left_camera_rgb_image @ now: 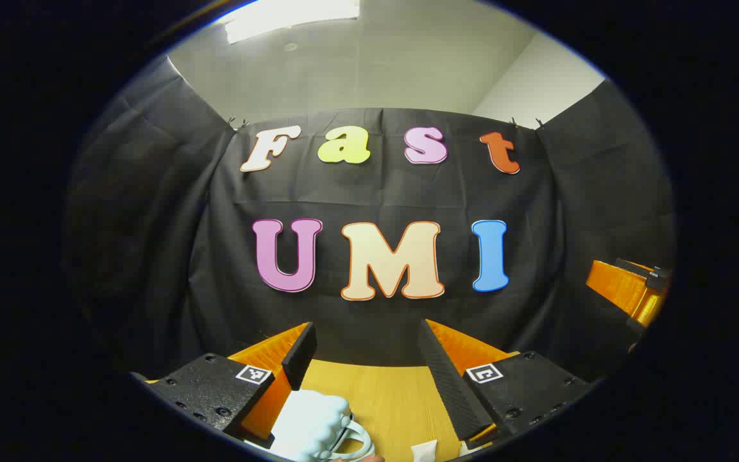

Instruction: First open the suitcase, pack the skin care products into it, and then close the suitcase.

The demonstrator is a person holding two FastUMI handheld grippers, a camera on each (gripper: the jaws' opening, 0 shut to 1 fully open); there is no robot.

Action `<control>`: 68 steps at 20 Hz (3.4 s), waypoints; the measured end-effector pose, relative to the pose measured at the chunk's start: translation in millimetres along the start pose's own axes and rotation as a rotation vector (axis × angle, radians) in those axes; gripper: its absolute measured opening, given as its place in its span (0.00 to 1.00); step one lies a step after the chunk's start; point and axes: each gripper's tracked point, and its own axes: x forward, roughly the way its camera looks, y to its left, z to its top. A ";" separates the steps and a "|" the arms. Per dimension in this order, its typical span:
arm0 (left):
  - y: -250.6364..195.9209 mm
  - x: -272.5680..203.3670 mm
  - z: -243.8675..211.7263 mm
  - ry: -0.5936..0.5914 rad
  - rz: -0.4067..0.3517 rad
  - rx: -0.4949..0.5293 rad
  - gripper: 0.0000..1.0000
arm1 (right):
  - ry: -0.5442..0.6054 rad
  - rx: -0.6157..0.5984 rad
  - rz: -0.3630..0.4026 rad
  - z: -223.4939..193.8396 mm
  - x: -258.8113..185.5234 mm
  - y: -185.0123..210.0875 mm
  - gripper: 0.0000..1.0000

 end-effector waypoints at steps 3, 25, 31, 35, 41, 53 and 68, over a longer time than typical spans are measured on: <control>8.1 2.2 -5.8 0.016 0.005 -0.013 0.94 | 0.023 -0.015 -0.006 -9.5 3.2 7.0 0.98; 6.3 -8.8 -114.2 0.270 -0.037 0.074 0.95 | 0.165 -0.040 -0.026 -50.2 -13.7 13.0 0.98; -8.8 -10.5 -190.0 0.461 -0.096 0.078 0.95 | 0.191 -0.092 -0.073 -54.1 -20.5 2.3 0.99; -22.8 -12.6 -236.5 0.577 -0.157 0.092 0.95 | 0.211 -0.113 -0.093 -60.9 -22.2 1.8 0.98; -26.8 -19.7 -294.6 0.753 -0.188 0.065 0.96 | 0.249 -0.146 -0.121 -72.9 -24.7 1.1 0.98; -33.0 -35.1 -358.9 0.961 -0.214 0.070 0.90 | 0.295 -0.206 -0.128 -84.4 -28.6 -3.1 0.99; -8.2 -28.7 -350.7 0.989 -0.184 0.054 0.02 | 0.266 -0.197 -0.079 -78.9 -31.9 2.9 1.00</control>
